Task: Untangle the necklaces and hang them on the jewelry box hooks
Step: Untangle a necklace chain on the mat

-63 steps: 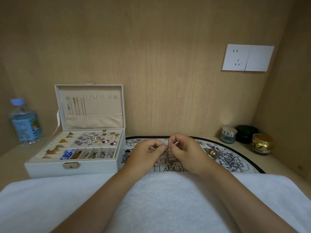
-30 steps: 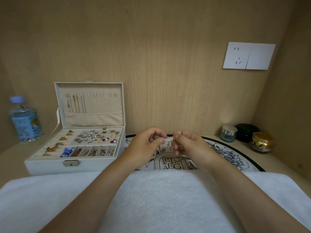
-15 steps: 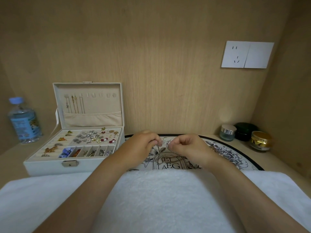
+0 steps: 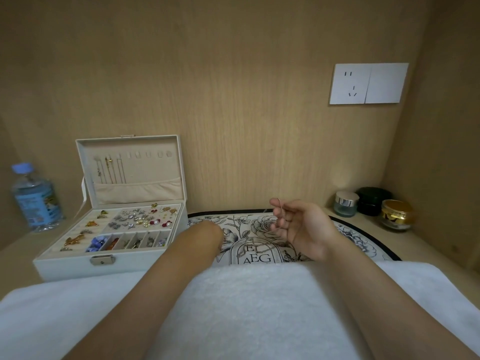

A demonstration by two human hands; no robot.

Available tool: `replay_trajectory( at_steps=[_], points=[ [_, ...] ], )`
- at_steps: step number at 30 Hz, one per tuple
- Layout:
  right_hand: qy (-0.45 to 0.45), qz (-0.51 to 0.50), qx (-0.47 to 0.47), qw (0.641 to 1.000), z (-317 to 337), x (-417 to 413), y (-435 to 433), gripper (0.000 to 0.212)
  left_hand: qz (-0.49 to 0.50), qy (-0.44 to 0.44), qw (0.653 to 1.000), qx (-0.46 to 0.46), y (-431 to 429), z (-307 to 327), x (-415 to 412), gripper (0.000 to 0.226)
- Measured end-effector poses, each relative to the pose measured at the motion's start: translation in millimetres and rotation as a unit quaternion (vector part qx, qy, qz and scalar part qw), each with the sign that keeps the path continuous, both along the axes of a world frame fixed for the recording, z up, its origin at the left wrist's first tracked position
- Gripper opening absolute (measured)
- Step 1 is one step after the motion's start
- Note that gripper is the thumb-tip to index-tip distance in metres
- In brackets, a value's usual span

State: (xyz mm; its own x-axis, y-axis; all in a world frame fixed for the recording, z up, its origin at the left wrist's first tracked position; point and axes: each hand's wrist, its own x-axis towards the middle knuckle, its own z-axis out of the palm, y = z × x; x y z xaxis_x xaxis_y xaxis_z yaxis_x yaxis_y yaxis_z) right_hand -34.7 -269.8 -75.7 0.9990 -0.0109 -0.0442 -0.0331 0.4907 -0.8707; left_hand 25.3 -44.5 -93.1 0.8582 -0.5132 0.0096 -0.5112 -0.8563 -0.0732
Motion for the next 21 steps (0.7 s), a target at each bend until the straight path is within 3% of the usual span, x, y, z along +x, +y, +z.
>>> replay_trajectory(
  at_steps=[3,5,10,13,15,17,19,21],
  points=[
    [-0.003,-0.012,0.013,1.0,-2,0,-2,0.04,-0.047,-0.013,0.992,-0.113,1,-6,-5,0.016],
    [-0.004,-0.006,-0.025,1.0,-2,-1,0,0.037,-0.045,0.028,0.972,-0.229,0,-10,-11,0.015],
    [-0.037,0.062,-0.239,0.968,-10,-5,16,0.04,-0.014,0.182,0.862,-0.473,-15,-4,-19,0.015],
    [-0.059,0.1,-0.346,0.931,-16,-5,31,0.045,-0.007,0.211,0.828,-0.519,-22,-2,-26,0.017],
    [-0.046,0.065,-0.388,0.918,-20,-3,37,0.049,0.012,0.251,0.806,-0.536,-21,-2,-27,0.022],
    [-0.055,0.017,-0.442,0.895,-21,-1,39,0.037,0.036,0.296,0.776,-0.555,-20,-1,-27,0.024],
    [-0.075,-0.002,-0.496,0.865,-21,0,39,0.018,0.04,0.279,0.79,-0.544,-20,-1,-29,0.023],
    [-0.084,-0.014,-0.525,0.847,-18,-2,40,0.013,0.025,0.237,0.807,-0.54,-22,-1,-31,0.015]
  ],
)
